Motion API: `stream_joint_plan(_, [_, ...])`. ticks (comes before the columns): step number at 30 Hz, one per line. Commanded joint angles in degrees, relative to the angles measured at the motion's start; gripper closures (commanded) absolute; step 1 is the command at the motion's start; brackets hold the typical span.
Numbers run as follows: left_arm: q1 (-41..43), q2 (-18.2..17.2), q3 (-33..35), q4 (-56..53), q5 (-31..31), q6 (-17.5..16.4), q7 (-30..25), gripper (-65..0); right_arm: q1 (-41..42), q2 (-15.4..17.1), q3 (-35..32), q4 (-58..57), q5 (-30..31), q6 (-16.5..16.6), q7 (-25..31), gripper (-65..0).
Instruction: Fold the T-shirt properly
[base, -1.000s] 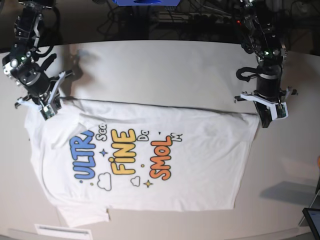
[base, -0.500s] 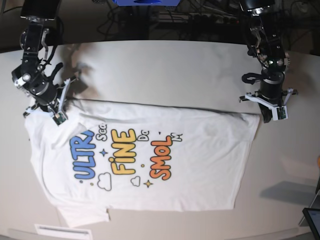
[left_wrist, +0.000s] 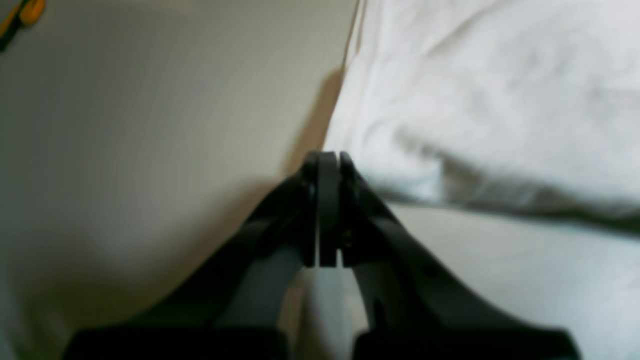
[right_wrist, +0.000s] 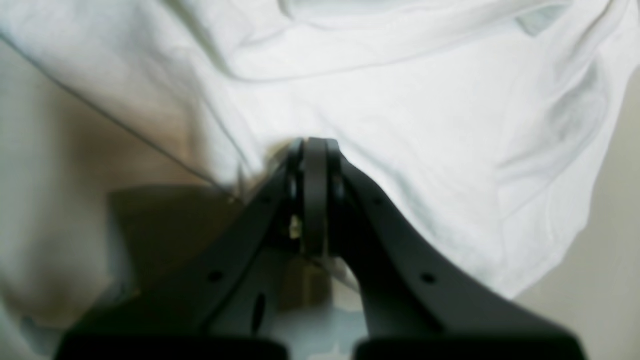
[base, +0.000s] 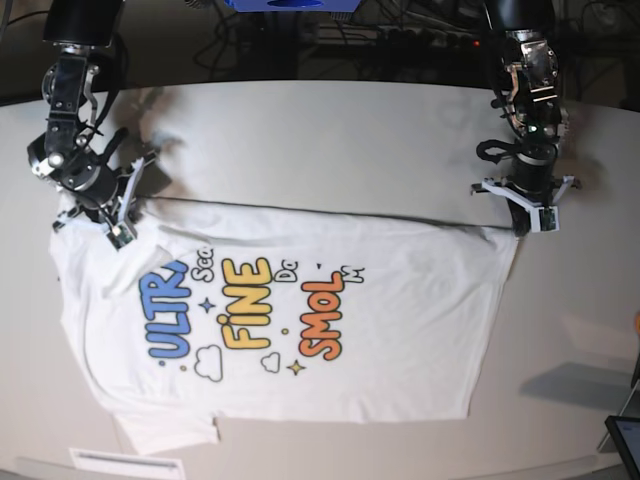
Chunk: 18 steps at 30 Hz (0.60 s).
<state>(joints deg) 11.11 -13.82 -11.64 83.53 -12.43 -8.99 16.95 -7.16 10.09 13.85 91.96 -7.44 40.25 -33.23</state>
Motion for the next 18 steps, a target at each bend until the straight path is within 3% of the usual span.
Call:
stream_joint_plan(1, [-1.1,-0.8,-0.1,-0.4,-0.2,0.2,-1.3,0.0,0.4,0.5,0.3,0.0,0.5,-0.2,0.5,0.0])
stream_joint_plan(6, [-1.7,-2.1,-0.2,-6.3,-0.2,0.2,-1.4,0.0,0.0,0.5,0.3,-1.4,0.5,-0.2,0.5,0.0])
stream_joint_plan(11, [-0.3,-3.1,-0.4,-5.6,-0.2,0.2,-1.4,0.0,-0.8,0.5,0.3,-1.4,0.5,-0.2,0.5,0.0])
stream_joint_plan(18, [6.0,-1.9,0.0,10.8,-0.6,0.2,-1.0,0.0,-1.1,0.5,0.3,-1.4,0.5,-0.2,0.4,0.0])
